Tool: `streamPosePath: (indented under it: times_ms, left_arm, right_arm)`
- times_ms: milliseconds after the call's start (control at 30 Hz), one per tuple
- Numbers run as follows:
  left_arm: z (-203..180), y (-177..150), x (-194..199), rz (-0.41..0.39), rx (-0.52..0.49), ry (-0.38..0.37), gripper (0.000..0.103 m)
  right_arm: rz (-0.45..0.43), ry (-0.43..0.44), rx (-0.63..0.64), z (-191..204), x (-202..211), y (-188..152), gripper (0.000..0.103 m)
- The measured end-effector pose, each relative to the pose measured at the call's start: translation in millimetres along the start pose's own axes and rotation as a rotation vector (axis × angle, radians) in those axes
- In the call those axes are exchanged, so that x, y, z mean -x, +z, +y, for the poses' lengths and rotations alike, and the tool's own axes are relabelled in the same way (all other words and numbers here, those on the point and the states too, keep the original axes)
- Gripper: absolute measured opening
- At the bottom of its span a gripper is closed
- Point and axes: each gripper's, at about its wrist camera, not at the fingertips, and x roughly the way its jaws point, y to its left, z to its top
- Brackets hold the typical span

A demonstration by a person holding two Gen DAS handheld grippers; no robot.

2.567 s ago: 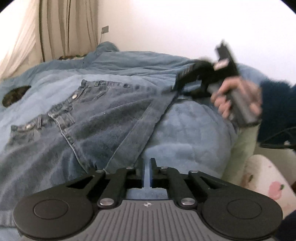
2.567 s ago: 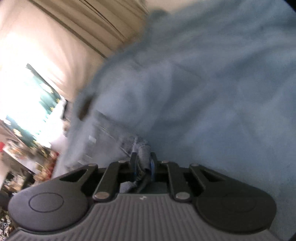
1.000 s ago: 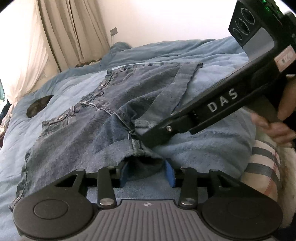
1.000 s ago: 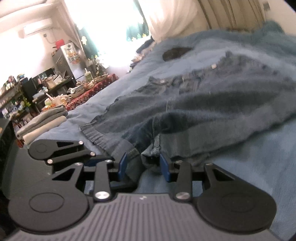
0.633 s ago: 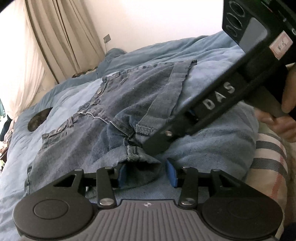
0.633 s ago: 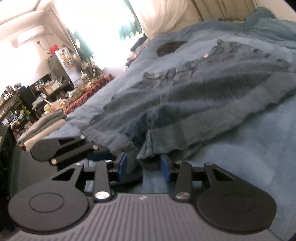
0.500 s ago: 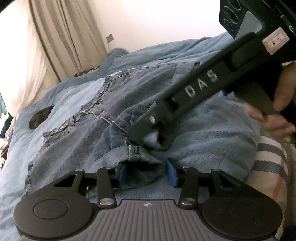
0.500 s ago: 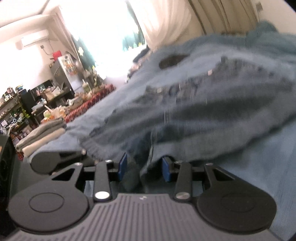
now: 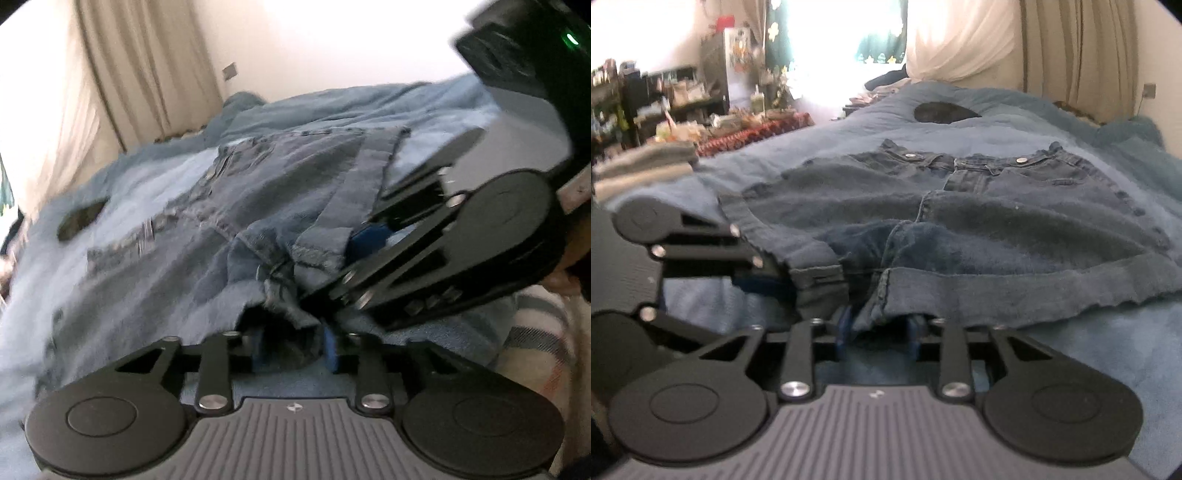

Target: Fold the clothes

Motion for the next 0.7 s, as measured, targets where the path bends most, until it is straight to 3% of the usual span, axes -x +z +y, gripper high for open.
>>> streamPosePath:
  times_ms: [33, 100, 167, 233, 400, 467, 567, 700]
  left_arm:
    - [-2.1, 0.8, -1.9, 0.005, -0.016, 0.005, 0.034]
    - [3.7, 2.8, -3.4, 0.012, 0.033, -0.017, 0.015]
    - [15.1, 7.0, 1.2, 0.014, 0.119, -0.048, 0.009]
    - [23.3, 13.1, 16.6, -0.015, 0.178, -0.085, 0.008]
    - [20.9, 20.9, 50.2, -0.036, 0.146, -0.118, 0.007]
    - [12.6, 15.5, 48.1, -0.025, 0.092, -0.105, 0.007]
    - [4.9, 2.8, 26.8, 0.025, 0.112, -0.120, 0.007]
    - [-12.6, -4.4, 16.3, 0.050, 0.095, -0.087, 0.007]
  right_arm:
    - [0.003, 0.003, 0.003, 0.7, -0.3, 0.4, 0.016]
    - [0.007, 0.020, -0.015, -0.5, 1.7, 1.8, 0.008]
    - [0.003, 0.050, -0.056, -5.3, 12.0, 5.3, 0.007]
    - [-0.011, 0.084, -0.063, -6.0, 29.0, 10.6, 0.007]
    - [-0.002, 0.112, 0.041, 4.4, 58.2, 20.6, 0.003]
    - [0.031, 0.115, 0.066, 3.8, 50.8, 16.8, 0.003]
    - [0.084, 0.127, 0.076, 6.2, 33.4, 5.7, 0.003]
    - [0.097, 0.098, 0.111, 11.3, 27.4, -4.3, 0.003]
